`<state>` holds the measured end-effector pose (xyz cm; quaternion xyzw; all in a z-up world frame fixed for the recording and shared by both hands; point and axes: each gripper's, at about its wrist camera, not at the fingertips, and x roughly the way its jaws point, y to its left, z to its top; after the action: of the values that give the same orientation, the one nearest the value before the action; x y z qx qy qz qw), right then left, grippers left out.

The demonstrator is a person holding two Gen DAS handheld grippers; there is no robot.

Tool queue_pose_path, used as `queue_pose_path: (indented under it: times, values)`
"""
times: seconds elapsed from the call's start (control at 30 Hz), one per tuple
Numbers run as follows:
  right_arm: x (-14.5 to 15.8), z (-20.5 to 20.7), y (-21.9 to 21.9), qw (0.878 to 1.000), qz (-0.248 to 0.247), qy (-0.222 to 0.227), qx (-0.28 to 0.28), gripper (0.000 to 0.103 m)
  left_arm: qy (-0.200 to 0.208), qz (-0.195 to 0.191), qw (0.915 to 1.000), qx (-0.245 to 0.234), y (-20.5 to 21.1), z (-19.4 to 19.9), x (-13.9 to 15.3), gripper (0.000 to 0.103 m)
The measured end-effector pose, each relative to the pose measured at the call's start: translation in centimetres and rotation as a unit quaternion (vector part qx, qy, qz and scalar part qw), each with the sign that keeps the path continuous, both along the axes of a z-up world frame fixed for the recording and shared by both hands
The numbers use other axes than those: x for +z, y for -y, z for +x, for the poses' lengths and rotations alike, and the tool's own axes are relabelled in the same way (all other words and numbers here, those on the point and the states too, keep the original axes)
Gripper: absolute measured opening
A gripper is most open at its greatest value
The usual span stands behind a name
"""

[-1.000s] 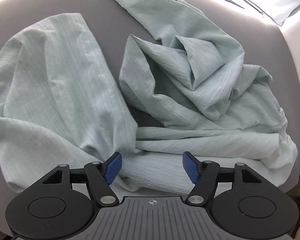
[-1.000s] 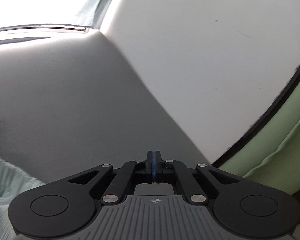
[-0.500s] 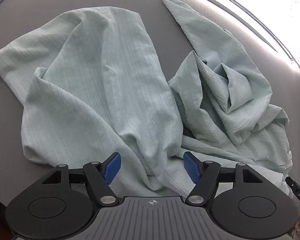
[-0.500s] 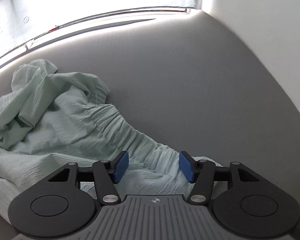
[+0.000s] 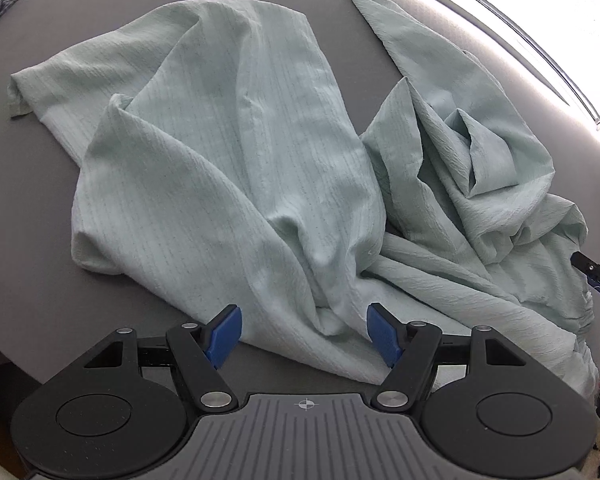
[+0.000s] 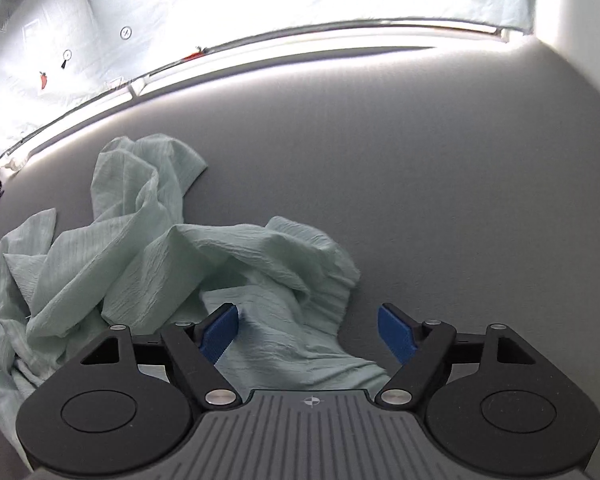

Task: Fold clothes

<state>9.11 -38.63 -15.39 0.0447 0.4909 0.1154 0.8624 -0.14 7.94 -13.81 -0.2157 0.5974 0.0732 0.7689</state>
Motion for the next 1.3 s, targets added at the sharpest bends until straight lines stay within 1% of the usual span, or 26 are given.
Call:
queue_pose_path:
  times: [0.03,0.07,0.1,0.13,0.2,0.27,0.3,0.4,0.47,0.53,0.57,0.6,0.67,0.7,0.77,0.8,0.83,0.87,0.93,0.97,1.03,1.1,1.13,1.17,1.23,1.3]
  values:
    - [-0.5,0.5,-0.5,1.0,-0.002,-0.012,0.005,0.066,-0.001,0.001,1.0,0.006,-0.3,-0.2,0.1,0.086]
    - [-0.9,0.8,-1.0,1.0,-0.012,-0.021,0.008,0.046,-0.001,0.002,0.9999,0.012,-0.6,-0.3,0.2,0.086]
    - [-1.2,1.0,-1.7,0.999,-0.04,-0.019,0.009,0.037,-0.002,0.002,0.9998,0.018,-0.8,-0.4,0.2,0.086]
    - [-1.4,1.0,-2.3,0.998,-0.068,-0.009,0.012,0.023,-0.002,0.001,0.9997,0.024,-1.1,-0.4,0.2,0.086]
    - [-1.1,1.1,-2.7,0.996,-0.083,0.01,0.018,0.016,-0.005,-0.001,0.9995,0.031,-1.4,-0.4,0.2,0.086]
    - [-0.4,1.4,-2.3,0.994,-0.104,0.031,0.004,0.013,-0.007,0.003,0.9992,0.039,-1.9,-0.4,0.2,0.086]
    - [0.1,1.9,-1.9,0.992,-0.12,0.044,-0.01,0.013,-0.007,0.004,0.9991,0.042,-2.1,-0.3,0.2,0.086]
    - [1.8,3.9,0.8,0.986,-0.137,0.075,-0.061,0.013,-0.007,0.003,0.9989,0.047,-2.4,0.0,0.3,0.086]
    - [3.0,6.3,3.3,0.978,-0.158,0.093,-0.101,0.013,-0.008,0.005,0.9988,0.049,-2.4,0.4,0.3,0.086]
    - [4.1,8.8,6.0,0.967,-0.186,0.111,-0.135,0.013,-0.008,0.012,0.9988,0.047,-2.3,0.7,0.4,0.086]
    - [4.6,10.0,7.5,0.963,-0.19,0.115,-0.154,0.013,-0.008,0.015,0.9988,0.046,-2.2,0.8,0.5,0.086]
    - [4.9,11.2,9.1,0.961,-0.181,0.114,-0.175,0.013,-0.009,0.017,0.9988,0.044,-2.2,0.9,0.5,0.086]
    - [5.6,13.5,12.3,0.956,-0.164,0.113,-0.216,0.017,-0.011,0.02,0.9988,0.044,-2.2,1.1,0.5,0.086]
    - [5.6,14.3,13.4,0.956,-0.155,0.109,-0.226,0.02,-0.012,0.02,0.9988,0.043,-2.2,1.2,0.4,0.087]
    - [5.1,15.1,14.8,0.96,-0.134,0.078,-0.234,0.041,-0.019,0.028,0.9985,0.043,-2.3,1.5,0.2,0.087]
    - [4.9,15.0,15.1,0.96,-0.13,0.066,-0.238,0.046,-0.02,0.033,0.9983,0.044,-2.3,1.5,0.1,0.087]
    - [4.8,14.3,15.1,0.96,-0.131,0.061,-0.241,0.053,-0.022,0.043,0.9977,0.047,-2.4,1.6,0.0,0.087]
    - [4.8,13.1,14.7,0.959,-0.136,0.065,-0.24,0.06,-0.022,0.051,0.9969,0.056,-2.8,1.6,0.0,0.087]
    - [5.0,10.2,13.6,0.957,-0.145,0.081,-0.239,0.065,-0.021,0.043,0.9962,0.073,-3.5,1.5,0.0,0.087]
    - [5.0,8.5,12.8,0.959,-0.137,0.083,-0.235,0.065,-0.019,0.029,0.9957,0.086,-4.2,1.5,-0.1,0.087]
    - [4.9,5.4,10.9,0.97,-0.101,0.076,-0.209,0.065,-0.019,0.018,0.9946,0.1,-4.8,1.5,-0.2,0.087]
    - [4.4,2.5,7.5,0.984,-0.058,0.062,-0.158,0.065,-0.02,0.019,0.9943,0.103,-5.2,1.8,-0.2,0.087]
    - [4.2,1.4,5.8,0.989,-0.039,0.055,-0.132,0.065,-0.02,0.021,0.9945,0.1,-5.0,2.0,-0.2,0.087]
    - [4.1,0.7,4.3,0.992,-0.025,0.049,-0.11,0.065,-0.02,0.023,0.9952,0.093,-4.8,2.3,-0.1,0.087]
    - [3.7,-1.1,0.0,0.998,0.018,0.032,-0.044,0.065,-0.018,0.02,0.9963,0.081,-4.5,2.5,0.1,0.087]
    - [3.4,-1.7,-4.4,0.999,0.039,0.022,0.012,0.065,-0.015,0.017,0.9978,0.063,-4.0,2.7,0.1,0.087]
